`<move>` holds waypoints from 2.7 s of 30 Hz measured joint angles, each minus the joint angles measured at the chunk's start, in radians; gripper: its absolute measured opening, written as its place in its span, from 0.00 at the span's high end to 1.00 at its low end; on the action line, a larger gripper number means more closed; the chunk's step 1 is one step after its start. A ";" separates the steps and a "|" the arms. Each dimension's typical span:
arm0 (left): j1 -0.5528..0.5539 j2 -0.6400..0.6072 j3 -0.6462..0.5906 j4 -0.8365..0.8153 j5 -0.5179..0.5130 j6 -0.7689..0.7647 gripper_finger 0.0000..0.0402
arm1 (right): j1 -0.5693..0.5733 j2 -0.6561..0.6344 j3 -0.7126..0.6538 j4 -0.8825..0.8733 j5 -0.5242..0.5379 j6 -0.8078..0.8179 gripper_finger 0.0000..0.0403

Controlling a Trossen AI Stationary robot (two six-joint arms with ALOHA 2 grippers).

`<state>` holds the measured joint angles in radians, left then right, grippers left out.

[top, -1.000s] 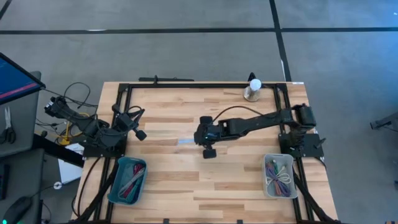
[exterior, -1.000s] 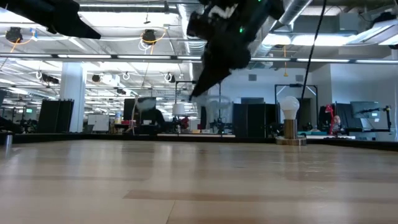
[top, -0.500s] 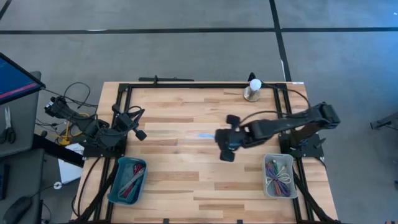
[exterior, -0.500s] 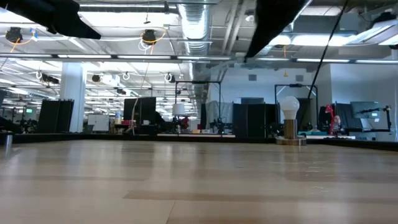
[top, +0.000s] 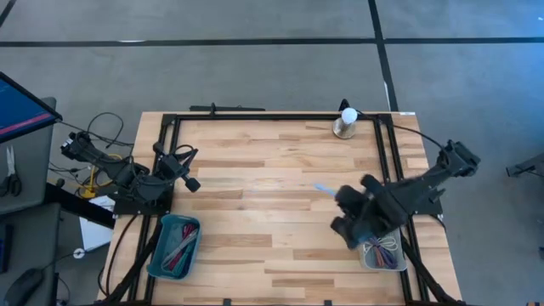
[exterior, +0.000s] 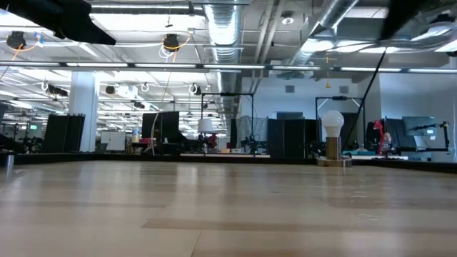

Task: Pick & Place USB Port
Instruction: Put the light blue USB cable into the gray bin, then return to Home Position

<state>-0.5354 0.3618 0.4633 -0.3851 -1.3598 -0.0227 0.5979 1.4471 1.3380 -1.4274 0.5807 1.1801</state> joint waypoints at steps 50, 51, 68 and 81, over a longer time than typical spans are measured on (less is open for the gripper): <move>0.000 0.000 0.000 0.000 0.000 0.000 0.97 | 0.514 0.113 -0.135 -0.023 -0.517 0.863 1.00; 0.000 0.000 0.000 0.000 0.000 0.000 0.97 | 0.507 0.113 -0.135 -0.014 -0.515 0.858 1.00; 0.000 0.000 0.000 0.000 0.000 0.000 0.97 | 0.466 0.113 -0.134 -0.051 -0.517 0.834 0.78; 0.000 0.000 0.000 0.000 0.000 0.000 0.97 | 0.427 0.111 -0.122 -0.066 -0.449 0.728 0.75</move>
<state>-0.5354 0.3618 0.4633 -0.3851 -1.3598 -0.0231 1.0252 1.5578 1.2159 -1.4931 0.1314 1.9085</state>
